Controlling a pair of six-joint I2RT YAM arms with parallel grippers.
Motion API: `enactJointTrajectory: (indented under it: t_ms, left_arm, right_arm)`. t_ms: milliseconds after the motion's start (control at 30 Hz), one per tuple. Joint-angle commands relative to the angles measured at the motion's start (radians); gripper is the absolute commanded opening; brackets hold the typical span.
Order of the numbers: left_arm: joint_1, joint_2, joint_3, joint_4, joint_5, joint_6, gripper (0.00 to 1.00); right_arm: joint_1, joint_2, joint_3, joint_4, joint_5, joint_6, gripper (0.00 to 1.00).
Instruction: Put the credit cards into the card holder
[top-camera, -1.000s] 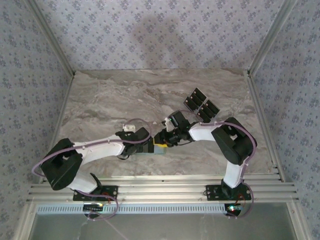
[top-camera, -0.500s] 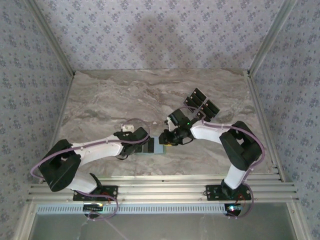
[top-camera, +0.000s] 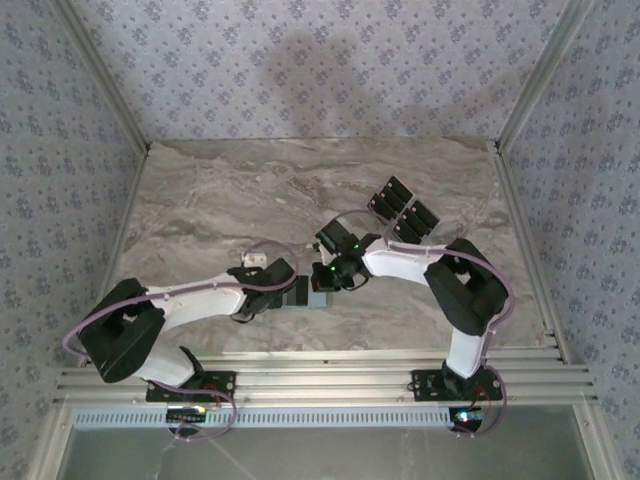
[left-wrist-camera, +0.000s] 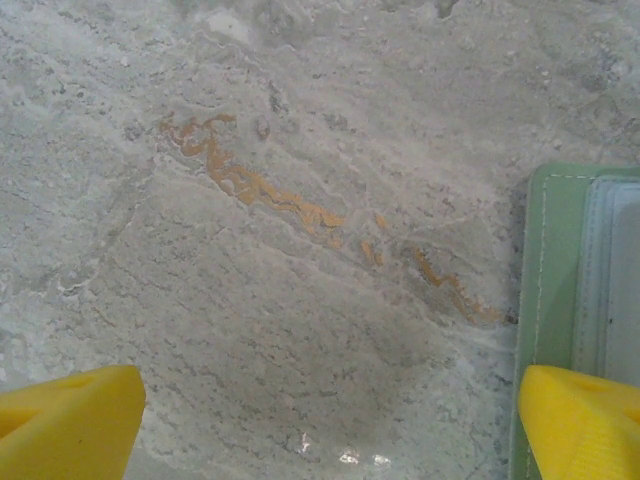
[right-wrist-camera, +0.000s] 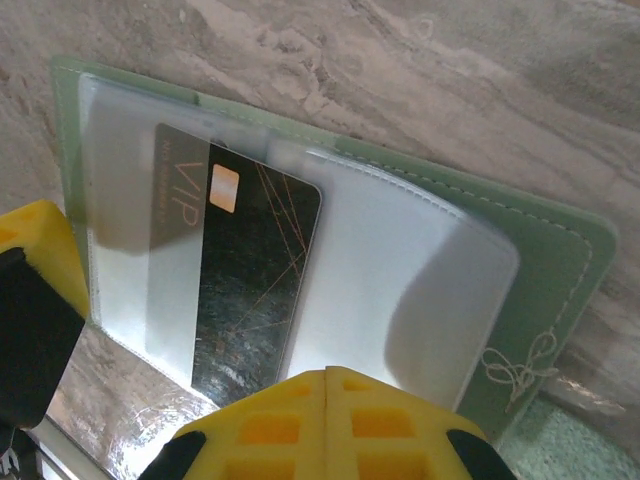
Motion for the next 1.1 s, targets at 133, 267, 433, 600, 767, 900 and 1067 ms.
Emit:
enactJointTrajectory:
  t_ms: [133,267,433,600,767,900,1067]
  left_arm:
    - [0.004,0.021,-0.026,0.024,0.001,-0.017,0.96]
    - [0.004,0.025,-0.034,0.036,0.006,-0.022,0.96]
    - [0.004,0.03,-0.04,0.046,0.013,-0.023,0.96]
    - [0.004,0.031,-0.043,0.053,0.018,-0.026,0.96]
    - [0.004,0.034,-0.047,0.058,0.021,-0.025,0.96]
    - [0.003,0.035,-0.046,0.059,0.02,-0.027,0.96]
    - [0.002,0.038,-0.045,0.06,0.021,-0.027,0.96]
  right_arm:
    - [0.017,0.054,0.051,-0.011,0.009,0.008,0.04]
    - [0.02,0.071,0.055,-0.002,0.004,0.016,0.04]
    - [0.025,0.083,0.064,0.007,-0.005,0.017,0.03]
    - [0.03,0.091,0.079,0.007,-0.01,0.017,0.03]
    - [0.039,0.107,0.1,0.009,-0.02,0.017,0.03]
    - [0.05,0.125,0.107,0.012,-0.028,0.028,0.03]
    - [0.064,0.144,0.16,0.021,-0.045,0.047,0.03]
